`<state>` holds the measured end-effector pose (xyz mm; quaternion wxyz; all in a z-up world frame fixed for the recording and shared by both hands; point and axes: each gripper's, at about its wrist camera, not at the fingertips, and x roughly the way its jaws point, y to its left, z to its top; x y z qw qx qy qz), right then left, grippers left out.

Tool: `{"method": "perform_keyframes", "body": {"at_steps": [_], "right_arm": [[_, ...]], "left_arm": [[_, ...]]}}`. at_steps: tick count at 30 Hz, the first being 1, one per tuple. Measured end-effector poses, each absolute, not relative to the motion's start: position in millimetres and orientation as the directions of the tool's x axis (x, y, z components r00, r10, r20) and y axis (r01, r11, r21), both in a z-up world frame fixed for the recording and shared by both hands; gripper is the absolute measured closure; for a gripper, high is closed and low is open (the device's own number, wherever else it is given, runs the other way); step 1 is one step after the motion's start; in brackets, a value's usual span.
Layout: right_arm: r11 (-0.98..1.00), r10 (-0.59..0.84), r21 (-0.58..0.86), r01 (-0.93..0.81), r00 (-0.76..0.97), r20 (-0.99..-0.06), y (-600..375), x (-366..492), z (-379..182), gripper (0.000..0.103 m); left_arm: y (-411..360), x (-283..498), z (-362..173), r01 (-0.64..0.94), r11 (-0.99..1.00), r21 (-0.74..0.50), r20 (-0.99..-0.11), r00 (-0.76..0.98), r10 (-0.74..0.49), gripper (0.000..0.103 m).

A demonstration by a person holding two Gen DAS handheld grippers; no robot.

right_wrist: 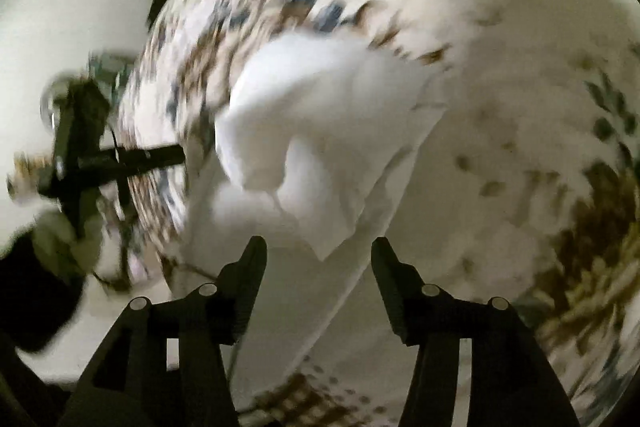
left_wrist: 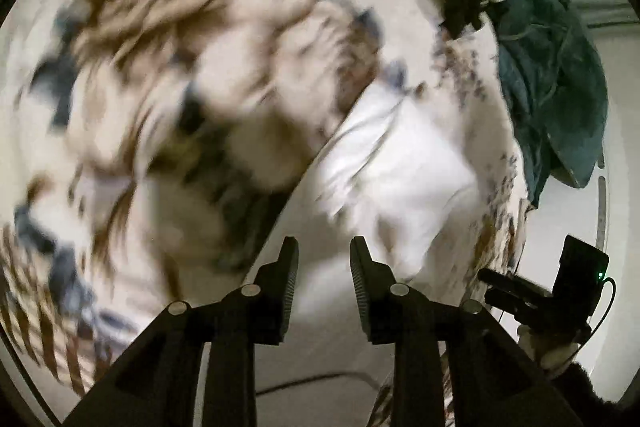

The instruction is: Fold small clothes

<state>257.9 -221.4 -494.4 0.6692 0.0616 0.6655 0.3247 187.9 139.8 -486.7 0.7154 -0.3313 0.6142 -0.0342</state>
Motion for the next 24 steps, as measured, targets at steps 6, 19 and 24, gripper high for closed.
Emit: {"method": "perform_keyframes", "body": {"at_steps": [6, 19, 24], "right_arm": [[0.766, 0.637, 0.636, 0.095, 0.014, -0.77, -243, 289, -507, 0.046], [0.39, 0.689, 0.621, 0.68, 0.232, -0.686, -253, 234, -573, 0.099], [0.444, 0.643, 0.61, 0.656, 0.241, -0.727, -256, 229, -544, 0.1]], "left_arm": [[109, 244, -493, -0.284, 0.831, -0.477, -0.876, 0.227, -0.425, 0.079], [102, 239, -502, -0.251, 0.829, -0.5, -0.856, 0.286, -0.43, 0.103], [113, 229, -487, -0.239, 0.833, -0.5, -0.857, 0.278, -0.435, 0.103]]}}
